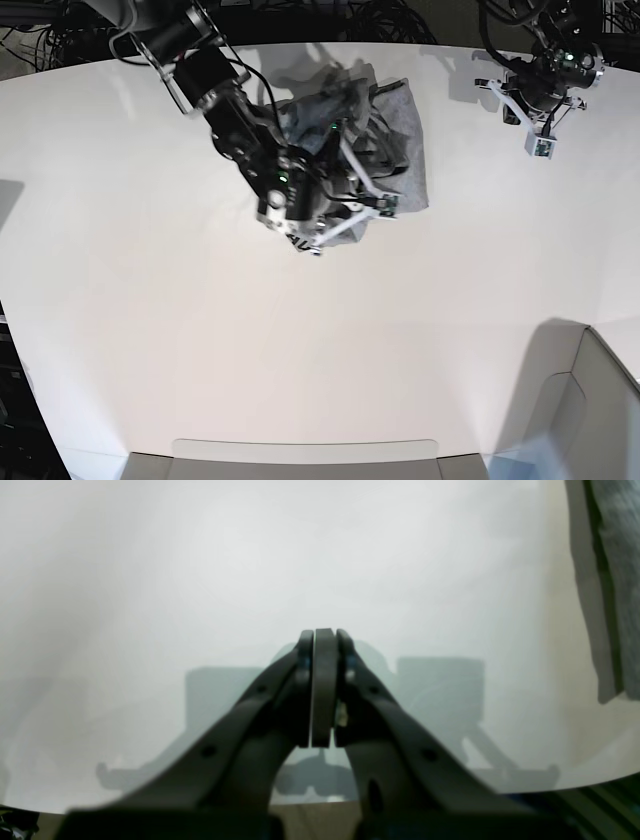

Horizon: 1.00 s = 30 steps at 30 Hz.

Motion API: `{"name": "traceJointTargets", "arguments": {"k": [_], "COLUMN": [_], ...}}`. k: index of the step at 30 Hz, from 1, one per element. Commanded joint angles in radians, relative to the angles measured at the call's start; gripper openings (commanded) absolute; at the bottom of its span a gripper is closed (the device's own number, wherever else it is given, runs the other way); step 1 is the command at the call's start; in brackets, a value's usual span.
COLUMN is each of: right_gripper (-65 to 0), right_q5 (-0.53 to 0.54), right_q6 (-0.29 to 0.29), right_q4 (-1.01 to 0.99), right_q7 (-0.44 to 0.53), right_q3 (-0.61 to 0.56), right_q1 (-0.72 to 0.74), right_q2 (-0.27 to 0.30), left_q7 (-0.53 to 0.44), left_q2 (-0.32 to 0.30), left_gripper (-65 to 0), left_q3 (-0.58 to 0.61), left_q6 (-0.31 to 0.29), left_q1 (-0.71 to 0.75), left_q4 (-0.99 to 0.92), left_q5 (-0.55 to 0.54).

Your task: Fold the T-shirt properly

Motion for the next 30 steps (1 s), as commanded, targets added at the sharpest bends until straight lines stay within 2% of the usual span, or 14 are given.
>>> {"name": "traceJointTargets", "arguments": {"k": [1,5,10,12,15,18,20,24,26,30], "right_gripper": [-65.0,-65.0,-65.0,-65.0,-65.0,-65.0,-65.0,-65.0,-65.0,-65.0], "right_q5": [-0.003,-0.002,0.004,0.004,0.004,0.004,-0.003,0.004,0.004,0.000], "right_q6": [0.011,0.011,0.011,0.011,0.011,0.011,0.011,0.011,0.011,0.011], "right_q4": [-0.035,-0.219,-0.240,-0.237,-0.162,-0.012,0.070,0.163,0.194,0.232], "right_q7": [0.036,0.161,0.358,0.394,0.394,0.389,0.340,0.217,0.202,0.179], "right_q3": [-0.004,-0.002,-0.007,-0.004,-0.001,0.047,0.079,0.196,0.272,0.449], "right_q1": [0.057,0.151,0.174,0.174,0.152,0.078,0.043,0.006,-0.017,-0.070], "right_q2": [-0.034,-0.117,-0.129,-0.129,-0.123,-0.088,-0.077,-0.030,-0.008,0.045], "left_q7": [-0.009,-0.009,-0.009,-0.009,-0.009,-0.009,-0.009,-0.009,-0.009,-0.009], "left_q2": [-0.007,-0.007,-0.007,-0.007,-0.007,-0.007,-0.007,-0.007,-0.007,-0.013], "left_gripper": [-65.0,-65.0,-65.0,-65.0,-65.0,-65.0,-65.0,-65.0,-65.0,-65.0], "left_q3": [-0.004,-0.004,-0.004,-0.004,-0.004,0.001,0.002,0.004,0.010,0.102], "left_q6": [-0.001,-0.001,-0.001,-0.001,-0.001,-0.001,-0.001,-0.001,-0.001,-0.001], "left_q1": [0.000,0.000,0.002,0.002,0.002,0.000,0.000,-0.001,-0.018,-0.055], "left_q4": [0.018,0.018,0.018,0.018,0.018,0.018,0.018,0.020,0.021,0.059], "left_q5": [-0.006,-0.006,-0.006,-0.006,-0.006,-0.006,-0.006,-0.008,-0.010,-0.008]}}
